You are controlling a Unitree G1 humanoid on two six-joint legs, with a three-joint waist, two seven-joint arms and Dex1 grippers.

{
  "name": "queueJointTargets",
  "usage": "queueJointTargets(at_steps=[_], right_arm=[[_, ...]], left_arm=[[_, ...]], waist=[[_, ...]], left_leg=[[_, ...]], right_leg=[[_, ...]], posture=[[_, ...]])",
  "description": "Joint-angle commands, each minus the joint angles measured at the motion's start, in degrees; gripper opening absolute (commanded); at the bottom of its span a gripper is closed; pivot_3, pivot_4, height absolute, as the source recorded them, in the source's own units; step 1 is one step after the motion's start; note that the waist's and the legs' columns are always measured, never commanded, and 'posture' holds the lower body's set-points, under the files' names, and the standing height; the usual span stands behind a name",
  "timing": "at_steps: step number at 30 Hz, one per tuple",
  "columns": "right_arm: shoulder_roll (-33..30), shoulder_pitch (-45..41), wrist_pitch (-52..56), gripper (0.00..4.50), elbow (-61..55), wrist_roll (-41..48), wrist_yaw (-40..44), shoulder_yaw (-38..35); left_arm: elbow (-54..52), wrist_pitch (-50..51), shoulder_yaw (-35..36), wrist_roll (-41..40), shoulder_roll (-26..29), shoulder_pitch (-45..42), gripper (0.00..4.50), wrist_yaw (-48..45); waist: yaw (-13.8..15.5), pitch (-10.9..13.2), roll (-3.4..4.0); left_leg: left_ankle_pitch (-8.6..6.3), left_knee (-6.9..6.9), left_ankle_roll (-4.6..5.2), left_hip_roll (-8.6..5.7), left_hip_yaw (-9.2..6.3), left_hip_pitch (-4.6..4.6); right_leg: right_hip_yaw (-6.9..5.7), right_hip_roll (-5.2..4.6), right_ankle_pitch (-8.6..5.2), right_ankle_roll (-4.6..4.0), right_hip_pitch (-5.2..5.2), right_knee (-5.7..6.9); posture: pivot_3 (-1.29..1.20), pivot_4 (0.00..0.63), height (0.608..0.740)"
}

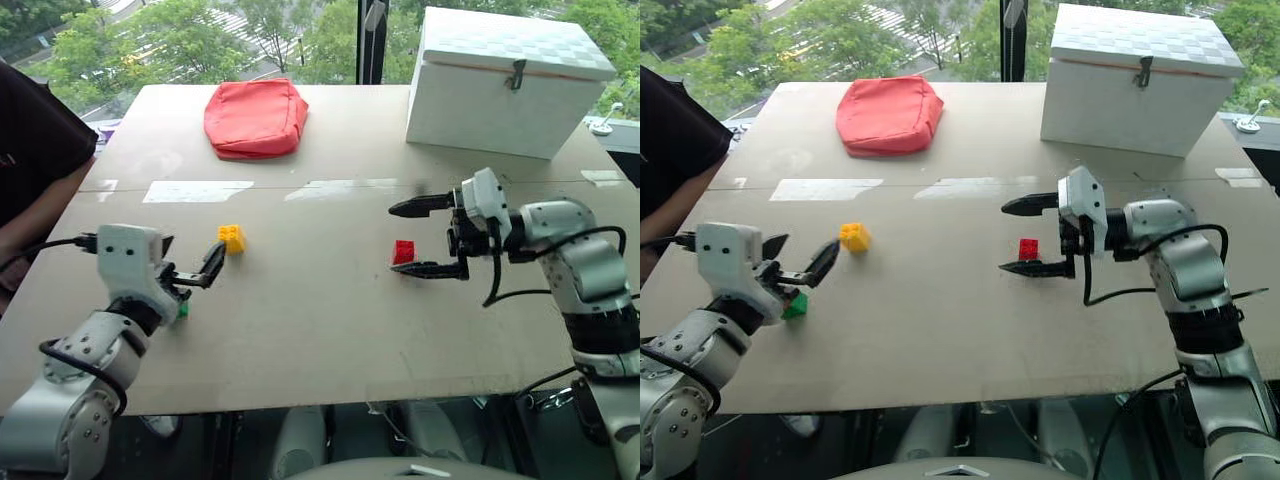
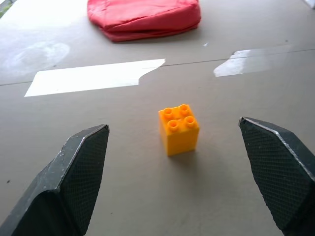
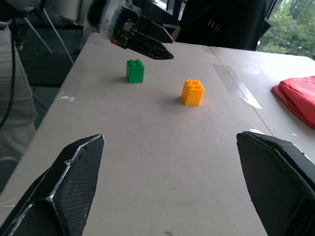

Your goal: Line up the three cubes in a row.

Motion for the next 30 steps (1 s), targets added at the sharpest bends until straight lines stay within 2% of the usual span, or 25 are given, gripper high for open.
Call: queueJointTargets(at_steps=[1,4,8,14,17,18,22,25,27,30], right_arm=[[-1.45,2.15,1.31,4.43,-7.95,3.50,-2.56,-1.98],[-0.99,3.12,3.81,4.43,-9.35,6.48,-5.72,-2.70],[-1.84,3.72,1.26,4.43,-9.40,5.74,-5.19,-1.52],[-2.52,3.65,0.39,4.43,-8.81,6.20,-5.30,-1.84],[-2.65,3.36,0.80,4.50,-8.91,7.20,-6.00,-2.28],[-2.78,3.30,0.73,4.50,-8.87,7.29,-6.08,-2.32],[-2.94,3.18,0.68,4.50,-8.67,7.52,-6.77,-2.38],[-3.34,3.68,0.85,4.50,-9.12,7.39,-7.48,-2.56],[-3.93,4.53,1.11,4.50,-10.00,7.54,-8.24,-3.03],[-5.45,6.70,3.10,4.50,-11.92,8.91,-10.18,-4.84]], left_arm=[[-4.07,7.36,5.15,-0.80,-1.69,1.57,4.35,5.47],[-4.78,11.77,6.84,-0.73,-2.05,2.72,4.35,6.73],[-2.55,15.46,7.48,-1.51,-2.72,1.19,4.35,6.72],[0.43,16.15,5.28,0.99,-4.68,0.14,4.35,6.98],[1.34,15.91,4.46,1.76,-7.86,0.43,3.66,7.78],[1.38,15.58,4.15,2.22,-8.47,0.54,3.09,7.81],[2.46,12.29,3.15,4.92,-8.90,0.87,1.29,6.47],[3.25,7.83,2.88,6.28,-7.22,1.34,1.27,2.69],[3.24,4.77,3.08,3.99,-5.72,0.79,1.27,-3.06],[1.91,2.79,-0.70,-5.16,0.04,-1.13,1.27,-20.38]], waist=[[-0.45,0.00,-0.01],[-0.62,-0.06,-0.13],[-0.40,-0.07,-0.14],[-0.41,-0.07,-0.15],[-0.53,-0.07,-0.16],[-0.52,-0.07,-0.18],[-0.45,-0.08,-0.19],[-0.48,-0.09,-0.21],[-0.44,-0.09,-0.21],[0.06,-0.09,-0.21]], left_leg=[[0.00,0.01,0.00,0.00,0.01,0.02],[0.02,0.03,-0.01,0.00,0.00,0.08],[0.04,0.04,-0.04,-0.02,-0.01,0.13],[0.03,0.02,-0.04,-0.04,-0.02,0.06],[0.03,0.01,-0.04,-0.04,-0.01,0.06],[0.03,0.01,-0.04,-0.05,-0.02,0.05],[0.03,0.02,-0.04,-0.04,-0.04,0.06],[0.03,0.02,-0.04,-0.04,-0.04,0.07],[0.03,0.02,-0.04,-0.02,-0.04,0.06],[0.03,0.02,-0.04,-0.03,-0.07,0.00]], right_leg=[[0.00,-0.02,0.00,0.00,0.00,0.00],[0.01,-0.01,-0.03,0.06,0.02,0.05],[-0.01,0.00,-0.04,0.06,0.05,0.06],[0.00,-0.01,0.04,-0.08,0.03,0.02],[0.00,-0.01,0.04,-0.08,0.02,0.01],[0.00,-0.01,0.04,-0.08,0.02,0.01],[-0.01,-0.01,0.04,-0.08,0.02,0.02],[-0.01,-0.01,0.04,-0.08,0.02,0.02],[-0.01,-0.02,0.04,-0.09,0.01,0.01],[-0.10,-0.14,0.04,-0.10,-0.02,0.00]], posture=[[0.00,0.150,0.740],[0.00,0.150,0.740],[0.00,0.150,0.740],[0.00,0.150,0.740],[0.00,0.150,0.740],[0.00,0.150,0.740],[0.00,0.150,0.740],[0.00,0.150,0.740],[0.00,0.150,0.740],[0.00,0.150,0.740]])
